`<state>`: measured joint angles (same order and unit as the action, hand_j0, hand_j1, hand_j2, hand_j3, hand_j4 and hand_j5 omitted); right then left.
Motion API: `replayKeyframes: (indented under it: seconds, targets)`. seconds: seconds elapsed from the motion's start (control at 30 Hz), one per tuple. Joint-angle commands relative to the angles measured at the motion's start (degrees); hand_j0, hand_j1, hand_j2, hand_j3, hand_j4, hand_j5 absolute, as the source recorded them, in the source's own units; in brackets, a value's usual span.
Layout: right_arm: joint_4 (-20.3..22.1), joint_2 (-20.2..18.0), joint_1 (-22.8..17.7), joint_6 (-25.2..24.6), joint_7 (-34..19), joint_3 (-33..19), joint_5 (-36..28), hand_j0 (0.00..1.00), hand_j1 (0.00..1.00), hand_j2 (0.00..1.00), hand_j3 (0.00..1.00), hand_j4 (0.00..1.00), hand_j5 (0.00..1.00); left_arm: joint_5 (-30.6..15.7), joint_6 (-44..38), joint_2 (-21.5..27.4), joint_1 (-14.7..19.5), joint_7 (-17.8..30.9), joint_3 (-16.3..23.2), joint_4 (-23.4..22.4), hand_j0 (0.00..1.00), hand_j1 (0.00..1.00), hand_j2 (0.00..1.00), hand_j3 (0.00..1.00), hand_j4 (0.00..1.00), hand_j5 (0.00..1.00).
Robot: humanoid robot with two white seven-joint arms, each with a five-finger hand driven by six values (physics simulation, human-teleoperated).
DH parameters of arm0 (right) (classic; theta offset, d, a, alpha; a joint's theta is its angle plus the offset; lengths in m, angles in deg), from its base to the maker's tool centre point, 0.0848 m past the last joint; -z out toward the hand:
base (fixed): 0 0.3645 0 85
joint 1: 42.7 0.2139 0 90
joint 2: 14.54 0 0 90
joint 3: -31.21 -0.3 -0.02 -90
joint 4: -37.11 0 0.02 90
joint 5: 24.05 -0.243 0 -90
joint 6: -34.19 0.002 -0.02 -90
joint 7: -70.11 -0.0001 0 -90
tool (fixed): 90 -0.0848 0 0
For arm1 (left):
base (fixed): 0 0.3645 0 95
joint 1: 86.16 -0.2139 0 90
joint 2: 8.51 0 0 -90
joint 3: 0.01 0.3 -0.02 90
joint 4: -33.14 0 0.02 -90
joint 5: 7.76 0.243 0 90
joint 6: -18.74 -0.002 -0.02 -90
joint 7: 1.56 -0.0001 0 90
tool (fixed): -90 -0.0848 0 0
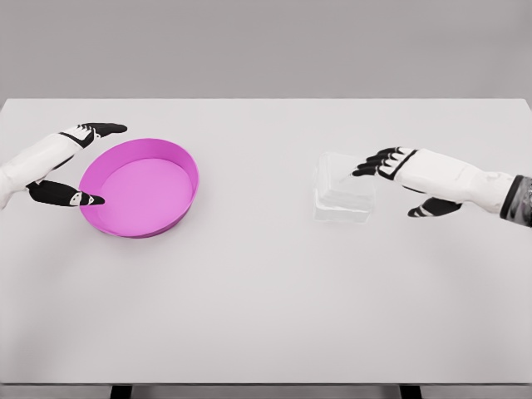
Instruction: Pack egg into the box and close the box lid
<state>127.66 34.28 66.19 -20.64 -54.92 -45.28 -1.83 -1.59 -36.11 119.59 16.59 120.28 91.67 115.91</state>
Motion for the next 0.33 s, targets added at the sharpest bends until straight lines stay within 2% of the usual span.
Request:
replayKeyframes:
  seconds: [0.0,0.03,0.07,0.1,0.3]
  targets:
    - [0.2,0.8,0.0,-0.2,0.0,-1.1,-0.4,0.98,0.98,0.98,0.98,0.98,0.98,-0.5,-0.1,0.0,0.0,0.0,0.0,0.0,1.00,1.00,1.00,1.00,1.00,1.00]
    - [-0.8,0.7,-0.3,-0.2,0.0,-4.6,-1.4,0.98,0.98,0.98,0.98,0.98,0.98,-0.5,-0.1,0.0,0.0,0.0,0.0,0.0,1.00,1.00,1.00,1.00,1.00,1.00]
    - [-3.7,0.8,-1.6,-0.2,0.0,-10.1,-3.8,0.95,0.95,0.95,0.95,0.95,0.95,-0.6,-0.1,0.0,0.0,0.0,0.0,0.1,1.00,1.00,1.00,1.00,1.00,1.00]
    - [-5.7,0.8,-3.3,-0.2,0.0,-12.5,-4.6,0.95,0.95,0.95,0.95,0.95,0.95,-0.5,-0.1,0.0,0.0,0.0,0.0,0.1,1.00,1.00,1.00,1.00,1.00,1.00]
    - [-6.1,-0.5,-3.8,-0.2,0.0,-12.6,-4.3,0.97,0.97,0.97,0.97,0.97,0.97,-0.2,-0.1,-0.1,0.0,0.0,-1.2,0.1,1.00,1.00,1.00,1.00,1.00,1.00]
